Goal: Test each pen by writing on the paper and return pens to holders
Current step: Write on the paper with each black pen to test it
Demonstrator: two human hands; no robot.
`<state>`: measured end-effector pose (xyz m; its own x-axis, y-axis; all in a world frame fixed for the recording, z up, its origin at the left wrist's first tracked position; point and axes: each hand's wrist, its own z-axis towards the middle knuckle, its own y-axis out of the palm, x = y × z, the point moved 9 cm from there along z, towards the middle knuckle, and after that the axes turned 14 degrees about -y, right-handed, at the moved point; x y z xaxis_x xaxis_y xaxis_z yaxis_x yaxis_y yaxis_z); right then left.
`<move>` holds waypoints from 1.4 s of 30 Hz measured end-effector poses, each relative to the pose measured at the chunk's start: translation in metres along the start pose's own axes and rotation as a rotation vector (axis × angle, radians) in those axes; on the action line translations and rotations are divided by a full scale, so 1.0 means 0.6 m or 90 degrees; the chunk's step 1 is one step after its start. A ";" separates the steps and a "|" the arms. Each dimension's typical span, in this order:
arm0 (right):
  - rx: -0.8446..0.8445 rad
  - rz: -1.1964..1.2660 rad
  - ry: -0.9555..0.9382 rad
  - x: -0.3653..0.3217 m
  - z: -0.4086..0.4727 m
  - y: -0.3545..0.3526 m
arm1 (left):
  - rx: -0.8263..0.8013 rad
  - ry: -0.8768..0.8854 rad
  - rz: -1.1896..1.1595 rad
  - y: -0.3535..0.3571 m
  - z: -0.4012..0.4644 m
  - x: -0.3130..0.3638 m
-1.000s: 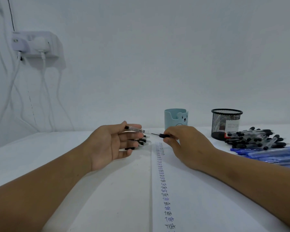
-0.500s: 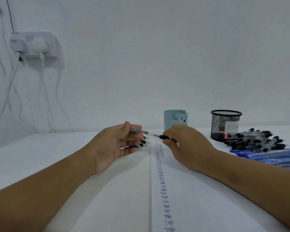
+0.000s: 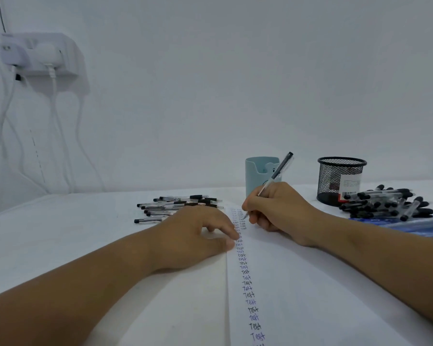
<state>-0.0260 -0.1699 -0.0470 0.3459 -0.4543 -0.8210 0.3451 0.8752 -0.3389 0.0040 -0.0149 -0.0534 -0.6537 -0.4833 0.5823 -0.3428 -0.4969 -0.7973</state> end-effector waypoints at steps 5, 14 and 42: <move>-0.058 -0.026 0.014 0.003 0.002 0.010 | -0.009 0.009 -0.001 0.000 0.009 -0.003; -0.107 -0.127 -0.034 0.005 0.007 0.019 | 0.039 0.050 -0.030 0.000 0.015 0.001; -0.110 -0.173 -0.064 0.001 0.006 0.021 | -0.012 0.059 -0.031 0.000 0.023 0.004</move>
<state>-0.0185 -0.1597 -0.0502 0.3485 -0.6812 -0.6439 0.2869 0.7315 -0.6186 0.0115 -0.0261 -0.0498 -0.6950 -0.3897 0.6042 -0.3884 -0.5037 -0.7716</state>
